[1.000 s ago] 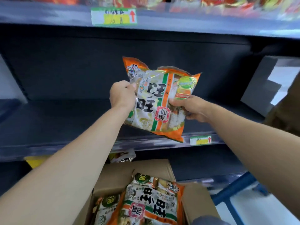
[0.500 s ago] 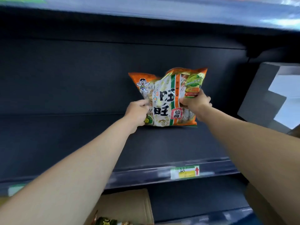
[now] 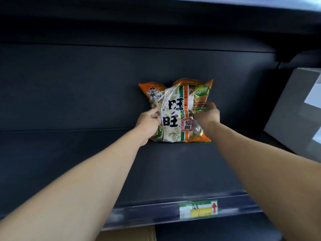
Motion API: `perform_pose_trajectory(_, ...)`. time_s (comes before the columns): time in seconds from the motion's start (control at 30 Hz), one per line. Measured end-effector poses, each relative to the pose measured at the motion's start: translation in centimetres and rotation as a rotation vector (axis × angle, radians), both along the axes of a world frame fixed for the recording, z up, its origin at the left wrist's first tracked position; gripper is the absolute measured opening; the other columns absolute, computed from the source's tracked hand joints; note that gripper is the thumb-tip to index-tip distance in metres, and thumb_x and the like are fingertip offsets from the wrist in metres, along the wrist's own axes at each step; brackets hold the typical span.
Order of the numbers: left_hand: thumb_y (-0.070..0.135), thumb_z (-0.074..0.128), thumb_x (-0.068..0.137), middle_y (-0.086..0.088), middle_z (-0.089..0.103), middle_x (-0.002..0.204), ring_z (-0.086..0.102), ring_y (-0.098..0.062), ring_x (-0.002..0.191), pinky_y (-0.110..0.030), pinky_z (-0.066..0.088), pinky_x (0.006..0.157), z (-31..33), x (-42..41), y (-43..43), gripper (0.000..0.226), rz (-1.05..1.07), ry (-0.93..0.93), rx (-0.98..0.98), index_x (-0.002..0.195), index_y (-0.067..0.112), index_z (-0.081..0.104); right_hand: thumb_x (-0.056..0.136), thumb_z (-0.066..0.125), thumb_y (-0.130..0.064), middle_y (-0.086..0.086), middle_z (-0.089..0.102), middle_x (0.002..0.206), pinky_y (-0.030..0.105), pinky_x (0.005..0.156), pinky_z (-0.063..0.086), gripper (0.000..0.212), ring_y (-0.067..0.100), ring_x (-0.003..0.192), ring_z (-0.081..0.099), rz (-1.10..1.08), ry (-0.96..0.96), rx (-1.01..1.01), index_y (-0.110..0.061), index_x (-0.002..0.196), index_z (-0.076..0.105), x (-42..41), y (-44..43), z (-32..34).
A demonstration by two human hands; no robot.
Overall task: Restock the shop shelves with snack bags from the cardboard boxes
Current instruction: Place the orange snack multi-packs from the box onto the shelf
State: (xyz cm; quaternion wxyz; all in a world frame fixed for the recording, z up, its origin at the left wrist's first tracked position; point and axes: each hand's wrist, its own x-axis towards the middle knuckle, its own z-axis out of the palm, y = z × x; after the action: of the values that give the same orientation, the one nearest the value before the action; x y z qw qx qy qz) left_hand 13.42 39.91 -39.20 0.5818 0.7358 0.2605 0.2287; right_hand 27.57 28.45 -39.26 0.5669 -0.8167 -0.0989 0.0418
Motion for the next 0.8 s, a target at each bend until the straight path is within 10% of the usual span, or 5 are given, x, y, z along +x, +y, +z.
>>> perform_pose_trajectory(0.33, 0.004, 0.05, 0.095, -0.007, 0.055, 0.13, 0.055, -0.019, 0.109, -0.032, 0.047, 0.095, 0.3, -3.5, -0.6, 0.045, -0.029, 0.144, 0.218, 0.139, 0.014, 0.044, 0.088, 0.042, 0.002, 0.007, 0.063, 0.121, 0.033, 0.083, 0.052, 0.044, 0.025, 0.102, 0.06, 0.014, -0.2, -0.141, -0.015, 0.125, 0.058, -6.9, -2.0, -0.6)
perform_pose_trajectory(0.53, 0.006, 0.05, 0.092, -0.004, 0.064, 0.093, 0.063, -0.02, 0.086, -0.032, 0.052, 0.082, 0.6, -13.0, -2.9, 0.027, -0.23, 0.206, 0.417, 0.115, 0.012, 0.062, 0.093, 0.045, -0.004, 0.009, 0.066, 0.115, 0.029, 0.085, 0.048, 0.032, 0.026, 0.106, 0.061, 0.25, -0.325, -0.27, -0.009, 0.119, 0.063, -16.5, -2.5, -1.3)
perform_pose_trajectory(0.8, 0.015, 0.057, 0.093, -0.003, 0.068, 0.1, 0.067, -0.018, 0.091, -0.026, 0.051, 0.079, -5.9, -29.3, -3.6, 0.019, -0.448, 0.634, 0.372, 0.11, 0.014, 0.066, 0.09, 0.058, -0.015, 0.008, 0.07, 0.105, 0.032, 0.088, 0.049, 0.02, 0.024, 0.1, 0.063, 0.628, -0.283, -0.5, -0.009, 0.106, 0.069, -31.6, -3.6, -7.1)
